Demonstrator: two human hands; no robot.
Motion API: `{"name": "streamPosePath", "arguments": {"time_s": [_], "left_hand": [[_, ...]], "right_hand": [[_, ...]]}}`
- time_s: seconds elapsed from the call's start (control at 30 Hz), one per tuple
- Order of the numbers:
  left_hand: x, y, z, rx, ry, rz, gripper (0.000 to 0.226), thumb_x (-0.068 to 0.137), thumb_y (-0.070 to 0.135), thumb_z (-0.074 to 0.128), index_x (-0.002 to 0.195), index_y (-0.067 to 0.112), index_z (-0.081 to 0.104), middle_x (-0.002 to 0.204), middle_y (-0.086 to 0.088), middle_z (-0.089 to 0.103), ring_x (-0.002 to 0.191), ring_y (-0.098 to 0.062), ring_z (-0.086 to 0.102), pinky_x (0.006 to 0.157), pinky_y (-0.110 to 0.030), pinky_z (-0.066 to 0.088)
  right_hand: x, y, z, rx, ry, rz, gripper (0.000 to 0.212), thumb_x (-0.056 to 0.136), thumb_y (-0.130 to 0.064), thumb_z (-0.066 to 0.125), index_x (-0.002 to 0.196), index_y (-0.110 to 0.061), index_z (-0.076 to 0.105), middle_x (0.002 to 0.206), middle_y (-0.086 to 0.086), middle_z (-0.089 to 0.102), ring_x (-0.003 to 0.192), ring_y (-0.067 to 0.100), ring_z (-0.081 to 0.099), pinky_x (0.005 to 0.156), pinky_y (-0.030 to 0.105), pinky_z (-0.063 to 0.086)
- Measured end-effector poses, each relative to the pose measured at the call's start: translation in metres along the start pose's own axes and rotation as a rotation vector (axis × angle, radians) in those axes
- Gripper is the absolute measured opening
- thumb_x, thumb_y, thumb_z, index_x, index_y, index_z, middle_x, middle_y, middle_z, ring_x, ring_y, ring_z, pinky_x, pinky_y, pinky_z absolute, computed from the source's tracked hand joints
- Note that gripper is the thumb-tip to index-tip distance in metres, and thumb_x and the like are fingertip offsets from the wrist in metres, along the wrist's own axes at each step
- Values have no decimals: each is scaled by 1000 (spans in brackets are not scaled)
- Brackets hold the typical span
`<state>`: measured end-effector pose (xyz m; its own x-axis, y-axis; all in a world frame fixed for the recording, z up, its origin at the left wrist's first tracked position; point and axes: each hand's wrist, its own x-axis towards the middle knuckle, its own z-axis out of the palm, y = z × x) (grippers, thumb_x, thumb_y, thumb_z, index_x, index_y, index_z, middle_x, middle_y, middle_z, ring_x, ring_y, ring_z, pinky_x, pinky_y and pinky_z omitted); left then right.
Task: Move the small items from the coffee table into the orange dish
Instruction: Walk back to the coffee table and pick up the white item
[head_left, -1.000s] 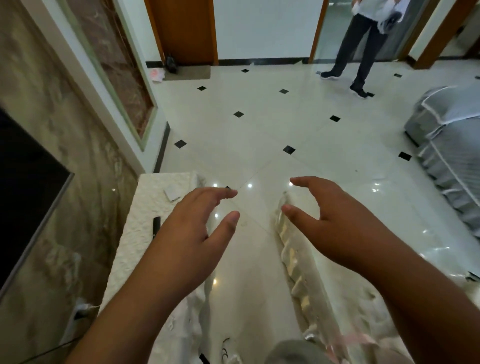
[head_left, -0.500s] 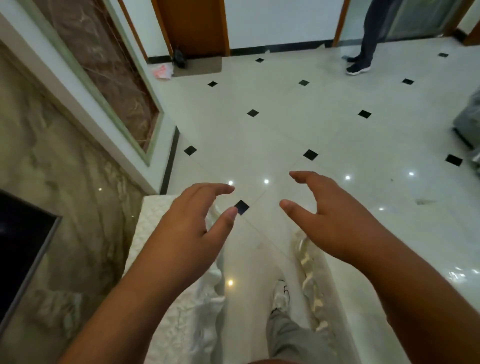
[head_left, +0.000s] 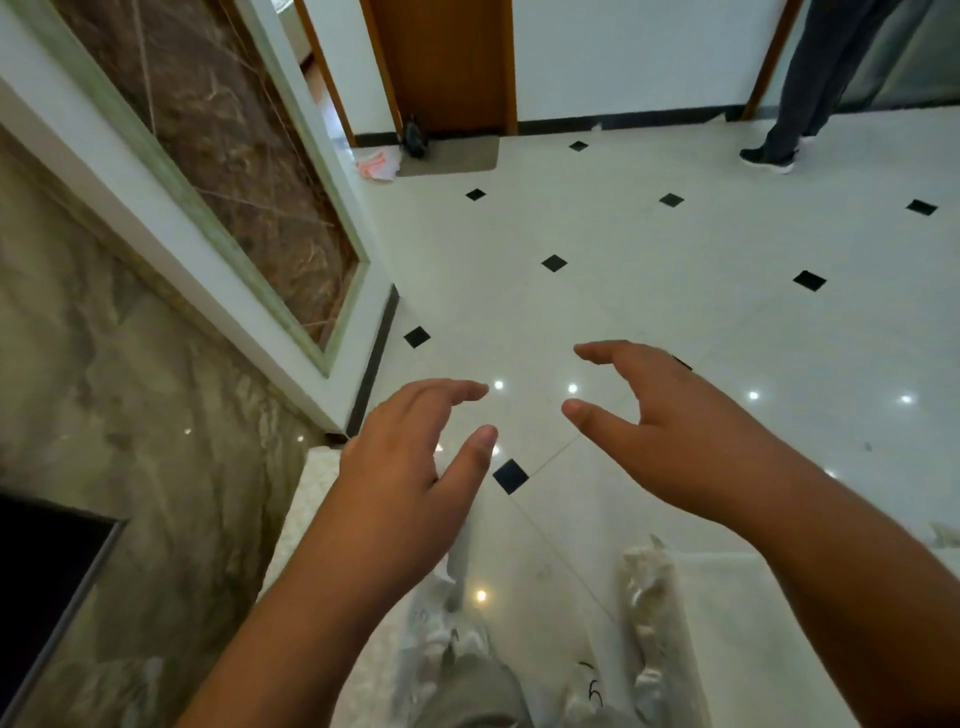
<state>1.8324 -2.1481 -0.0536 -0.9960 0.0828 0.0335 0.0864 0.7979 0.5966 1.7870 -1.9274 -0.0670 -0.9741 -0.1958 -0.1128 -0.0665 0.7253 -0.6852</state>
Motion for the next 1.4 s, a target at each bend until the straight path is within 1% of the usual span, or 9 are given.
{"name": "streamPosePath", "arguments": {"time_s": [0.2,0.37,0.5,0.6,0.67,0.8,0.9,1.07,1.4], "left_hand": [[85,-13,2,-34,-14,97,37,89,59,41,125,49,45,121,34,40,118,9,37,100,-37,41],[177,-21,7,-76,-116,218,38,89,59,41,126,51,43,124,34,39,120,9,36,100,-44,42],[251,-27,4,-108,-200,332,41,89,60,39,128,49,44,129,31,42,123,7,36,101,-43,40],[302,-26,9,-118,-273,401,40,89,59,40,127,49,44,127,32,41,123,6,37,101,-43,40],[332,-25,17,-122,-333,447,37,90,57,42,126,50,44,123,34,39,122,5,38,101,-41,41],[370,-19,34,-164,-394,518,35,90,56,44,125,51,46,118,38,42,117,9,40,93,-27,42],[394,-9,53,-156,-457,568,36,90,55,45,125,50,46,115,41,40,113,11,40,85,-13,36],[431,29,89,-131,-542,650,39,90,53,45,128,44,49,123,30,44,118,7,41,93,-18,37],[501,142,152,-31,-602,814,38,88,55,44,125,48,48,113,40,42,109,12,40,81,-8,35]], "right_hand": [[58,7,-14,-29,50,75,61,85,-62,50,141,-45,33,147,-19,34,121,-1,38,89,22,29],[113,10,-29,-70,166,187,61,84,-64,49,140,-47,33,142,-19,39,115,0,42,88,24,34],[154,7,-41,-25,280,246,54,86,-60,50,137,-49,35,142,-25,37,110,-14,31,89,17,27],[180,10,-43,-38,370,304,53,86,-57,52,136,-46,39,128,-29,39,95,-30,33,77,4,24],[193,15,-42,-42,418,368,52,86,-57,52,135,-46,39,118,-30,37,89,-38,28,72,2,25],[202,31,-42,-24,435,474,48,87,-56,52,133,-47,40,120,-33,38,96,-24,33,74,4,25],[208,46,-47,4,462,552,47,88,-55,52,132,-46,40,137,-23,41,108,-12,30,85,17,28],[209,81,-67,40,537,647,54,87,-56,51,138,-42,38,143,-19,41,112,-9,32,87,22,31],[231,174,-142,163,712,703,53,88,-55,52,138,-42,39,141,-20,41,112,-11,31,88,21,28]]}}
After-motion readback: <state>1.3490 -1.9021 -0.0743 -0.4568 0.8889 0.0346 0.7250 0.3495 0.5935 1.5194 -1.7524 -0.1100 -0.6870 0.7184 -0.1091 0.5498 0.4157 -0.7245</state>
